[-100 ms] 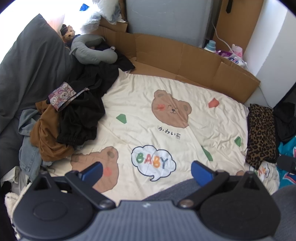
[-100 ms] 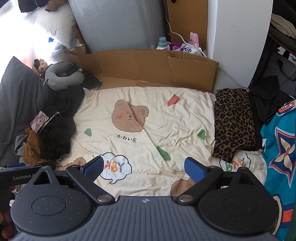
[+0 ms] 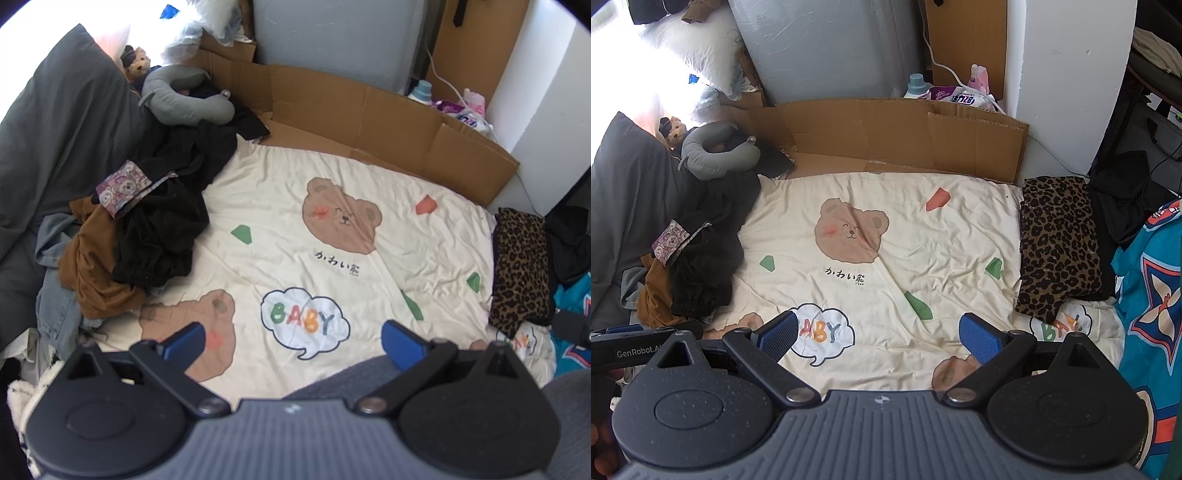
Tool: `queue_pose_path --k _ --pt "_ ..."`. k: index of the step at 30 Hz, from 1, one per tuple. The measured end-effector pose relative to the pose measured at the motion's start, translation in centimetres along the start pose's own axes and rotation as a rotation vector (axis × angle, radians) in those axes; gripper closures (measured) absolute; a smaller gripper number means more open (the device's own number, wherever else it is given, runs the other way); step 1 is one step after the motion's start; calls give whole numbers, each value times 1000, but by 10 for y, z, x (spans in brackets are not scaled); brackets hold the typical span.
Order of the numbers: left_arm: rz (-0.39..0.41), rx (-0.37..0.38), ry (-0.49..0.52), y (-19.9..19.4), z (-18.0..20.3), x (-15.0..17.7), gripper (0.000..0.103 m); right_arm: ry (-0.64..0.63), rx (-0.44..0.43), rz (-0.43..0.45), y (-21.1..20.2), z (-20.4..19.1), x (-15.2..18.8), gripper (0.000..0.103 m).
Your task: Fold clothes
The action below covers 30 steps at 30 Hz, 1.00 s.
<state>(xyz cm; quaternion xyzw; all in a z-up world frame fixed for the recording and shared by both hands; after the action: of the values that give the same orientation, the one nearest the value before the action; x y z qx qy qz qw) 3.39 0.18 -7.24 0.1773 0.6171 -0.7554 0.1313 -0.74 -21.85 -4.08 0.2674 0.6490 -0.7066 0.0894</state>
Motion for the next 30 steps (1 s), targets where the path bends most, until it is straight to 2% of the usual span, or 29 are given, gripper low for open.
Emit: queue_pose_path --k 23,30 --pt "-4 15 -17 2 -2 -1 1 2 3 1 -1 0 1 6" --pt "-2 14 -15 2 -2 0 1 -50 31 13 -3 -4 2 6"
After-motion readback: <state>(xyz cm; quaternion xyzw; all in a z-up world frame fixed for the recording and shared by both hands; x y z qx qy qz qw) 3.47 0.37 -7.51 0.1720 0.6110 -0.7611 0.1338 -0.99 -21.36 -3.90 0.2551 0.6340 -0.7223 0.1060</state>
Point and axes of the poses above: each gripper's, at about its wrist camera, not at the fingertips, and y roughly the way its jaws point, z to its right, x to its underside, the point moved 8 cm from there along y, roughly the way its jaws point, and after that the axes turned 13 degrees about x, right-handed, at the moved point
